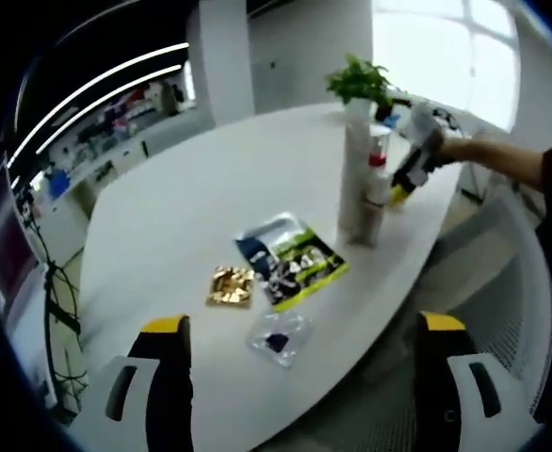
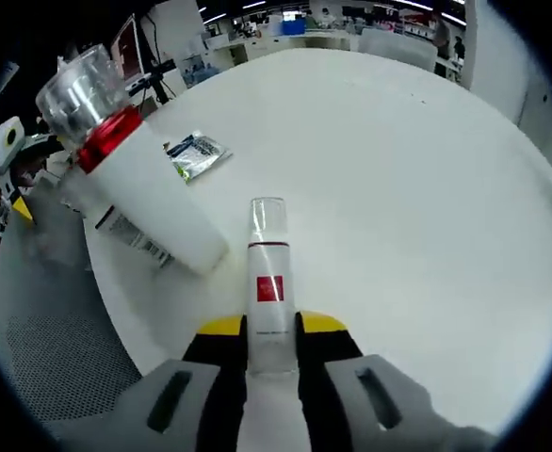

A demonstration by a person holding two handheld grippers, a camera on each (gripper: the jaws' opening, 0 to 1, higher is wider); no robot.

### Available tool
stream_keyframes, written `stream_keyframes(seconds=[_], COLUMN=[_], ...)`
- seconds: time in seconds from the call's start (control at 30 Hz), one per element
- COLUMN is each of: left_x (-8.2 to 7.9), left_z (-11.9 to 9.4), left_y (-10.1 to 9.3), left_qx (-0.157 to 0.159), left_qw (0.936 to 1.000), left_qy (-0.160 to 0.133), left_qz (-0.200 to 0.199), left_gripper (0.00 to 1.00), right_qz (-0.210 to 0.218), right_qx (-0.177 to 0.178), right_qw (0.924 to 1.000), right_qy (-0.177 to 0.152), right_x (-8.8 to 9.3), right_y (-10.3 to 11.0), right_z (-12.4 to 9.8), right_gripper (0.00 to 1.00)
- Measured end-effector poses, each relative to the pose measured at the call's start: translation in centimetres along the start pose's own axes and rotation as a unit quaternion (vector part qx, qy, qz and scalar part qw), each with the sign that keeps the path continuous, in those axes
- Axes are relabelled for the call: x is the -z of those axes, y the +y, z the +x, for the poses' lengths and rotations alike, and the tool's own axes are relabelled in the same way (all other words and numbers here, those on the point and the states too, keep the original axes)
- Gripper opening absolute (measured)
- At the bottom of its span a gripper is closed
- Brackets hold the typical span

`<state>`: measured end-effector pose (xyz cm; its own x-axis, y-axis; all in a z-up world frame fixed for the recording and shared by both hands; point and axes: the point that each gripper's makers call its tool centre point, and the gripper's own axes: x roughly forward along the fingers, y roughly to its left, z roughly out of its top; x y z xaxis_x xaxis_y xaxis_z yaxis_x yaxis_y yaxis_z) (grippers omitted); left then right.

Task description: Arrange the skincare products in the storage area until every visible bottle or jar stands upright without overlapping.

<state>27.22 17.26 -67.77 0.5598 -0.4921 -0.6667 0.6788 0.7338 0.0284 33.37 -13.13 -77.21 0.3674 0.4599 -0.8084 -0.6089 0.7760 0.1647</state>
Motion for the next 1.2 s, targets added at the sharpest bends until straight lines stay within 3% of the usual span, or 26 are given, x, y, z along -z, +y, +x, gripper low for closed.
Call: stream_keyframes(seconds=[0.43,0.8,0.93,1.2], left_x=[-0.4,-0.3,-1.6,-2.3], left_z=[0.2,0.1,-0.1,-0.3], left_y=[-0.7,-0.9,-1.6,-1.5], left_qx=[0.007,0.010,0.027,0.027], left_qw=[0.9999,0.9999,0.9989,0.9986], left_qy=[-0.008,-0.008,-0.036,-0.045], left_qz=[0.000,0.001,-0.013,-0.009], left_gripper=[0.97,0.97,0.97,0.97], right_qz=[0.076,0.056,0.044,0.020], right_qx=[0.024,0.049,0.056,0.044], right_qw=[0.9923,0.9845,0.9805,0.9743], right_qy=[-0.095,-0.159,-0.183,-0.220], right_x=[-0.8,-3.0,-4.4,-6.7], right_y=[-0.8,0.4,0.4,1.9], right_z=[-3.1,-6.8,-8.3,-10.5], right_gripper=[0.18,0.18,0.18,0.18])
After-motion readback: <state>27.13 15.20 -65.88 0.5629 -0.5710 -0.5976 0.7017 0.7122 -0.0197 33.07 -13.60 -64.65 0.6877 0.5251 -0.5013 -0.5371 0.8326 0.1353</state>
